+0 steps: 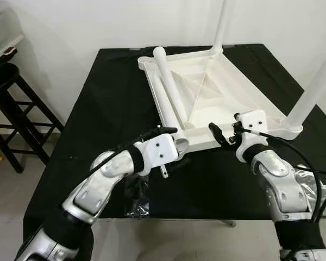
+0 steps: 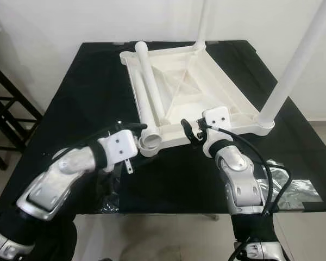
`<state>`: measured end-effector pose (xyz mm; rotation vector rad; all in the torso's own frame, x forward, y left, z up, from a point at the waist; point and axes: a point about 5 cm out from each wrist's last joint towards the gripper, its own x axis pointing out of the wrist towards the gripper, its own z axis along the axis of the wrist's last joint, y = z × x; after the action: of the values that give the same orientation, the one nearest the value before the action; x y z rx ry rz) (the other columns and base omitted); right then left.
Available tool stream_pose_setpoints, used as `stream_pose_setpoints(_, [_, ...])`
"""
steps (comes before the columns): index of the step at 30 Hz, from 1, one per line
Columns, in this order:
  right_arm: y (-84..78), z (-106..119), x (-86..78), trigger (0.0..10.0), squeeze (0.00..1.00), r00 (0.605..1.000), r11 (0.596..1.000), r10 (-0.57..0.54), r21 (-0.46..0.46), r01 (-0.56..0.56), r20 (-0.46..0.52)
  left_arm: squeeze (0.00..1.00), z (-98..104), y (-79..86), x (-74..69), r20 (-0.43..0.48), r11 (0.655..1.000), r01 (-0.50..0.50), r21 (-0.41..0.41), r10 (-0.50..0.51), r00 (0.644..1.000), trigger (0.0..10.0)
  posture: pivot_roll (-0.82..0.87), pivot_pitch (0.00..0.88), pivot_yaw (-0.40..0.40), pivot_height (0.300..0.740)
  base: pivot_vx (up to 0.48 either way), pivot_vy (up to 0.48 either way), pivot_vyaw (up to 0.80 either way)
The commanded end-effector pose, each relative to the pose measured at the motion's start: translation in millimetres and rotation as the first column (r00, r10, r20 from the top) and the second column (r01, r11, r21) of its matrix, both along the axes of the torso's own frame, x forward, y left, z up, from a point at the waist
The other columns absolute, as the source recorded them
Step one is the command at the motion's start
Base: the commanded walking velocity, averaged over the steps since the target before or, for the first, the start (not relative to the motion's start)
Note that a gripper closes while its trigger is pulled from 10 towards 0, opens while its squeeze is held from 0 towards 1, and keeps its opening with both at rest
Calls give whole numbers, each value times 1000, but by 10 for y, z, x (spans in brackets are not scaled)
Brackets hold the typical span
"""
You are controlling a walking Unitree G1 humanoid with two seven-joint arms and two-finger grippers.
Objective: Building children table
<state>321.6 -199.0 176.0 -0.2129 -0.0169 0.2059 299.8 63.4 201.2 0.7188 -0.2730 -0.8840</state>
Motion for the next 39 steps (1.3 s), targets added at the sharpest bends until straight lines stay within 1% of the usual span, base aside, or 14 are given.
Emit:
stream_pose_setpoints(1, [37,-46,14,10000,0,1000,1000,4,-5,-4,-21,1000,-55,-17,21,-5,999,-27,27,27,1000,10000,54,97,5,740,0,0,0])
stream_pose_setpoints(2, [53,-48,16,10000,0,1000,1000,8,-3,-8,-21,584,-79,-44,31,-8,998,-29,50,29,1000,10000,56,96,3,740,0,0,0])
stream_pose_setpoints(3, [74,-48,18,10000,0,1000,1000,13,-1,-13,-20,0,-106,-73,53,-9,996,-43,73,44,999,10000,54,94,6,740,0,0,0])
stream_pose_setpoints(6, [104,-44,20,10000,0,1000,1000,20,2,-20,-17,0,-158,-132,87,-1,990,-64,123,65,998,10000,52,93,7,740,0,0,0])
stream_pose_setpoints(11, [105,-40,15,10000,0,1000,1000,19,5,-18,-12,0,-156,-177,163,52,980,-120,161,113,992,10000,51,90,11,740,0,0,0])
stream_pose_setpoints(12, [105,-40,15,10000,0,1000,1000,19,5,-18,-12,0,-156,-177,163,52,980,-120,161,113,992,10000,51,90,11,740,0,0,0])
stream_pose_setpoints(14, [106,-41,16,10000,0,1000,1000,19,6,-19,-13,0,-137,-173,216,80,974,-162,157,151,985,10000,51,90,11,740,0,0,0])
stream_pose_setpoints(15, [118,-43,14,10000,0,1000,1000,21,7,-21,-12,0,-94,-165,269,94,970,-213,117,203,975,10000,49,91,14,740,0,0,0])
stream_pose_setpoints(18, [133,-44,11,10000,0,1000,1000,24,9,-24,-12,0,-75,-162,296,108,964,-243,108,232,967,10000,49,92,14,740,0,0,0])
stream_pose_setpoints(24, [156,-40,12,10000,0,999,999,31,10,-31,-10,0,-99,-174,345,132,948,-294,124,278,951,10000,49,98,16,740,0,0,0])
stream_pose_setpoints(27, [160,-31,15,10000,0,999,999,32,9,-31,-8,0,-122,-213,358,119,944,-309,116,295,948,10000,48,100,16,740,0,0,0])
stream_pose_setpoints(31, [166,-24,20,10000,0,1000,999,31,8,-31,-5,0,-157,-259,370,128,939,-318,129,302,945,10000,45,101,17,740,0,0,0])
stream_pose_setpoints(35, [185,-12,22,10000,0,999,999,33,9,-33,-2,0,-185,-294,421,152,916,-380,125,361,920,10000,44,102,18,740,0,0,0])
stream_pose_setpoints(39, [196,-10,23,10000,0,999,999,36,9,-36,0,0,-197,-306,453,153,905,-408,125,388,909,10000,42,102,18,740,0,0,0])
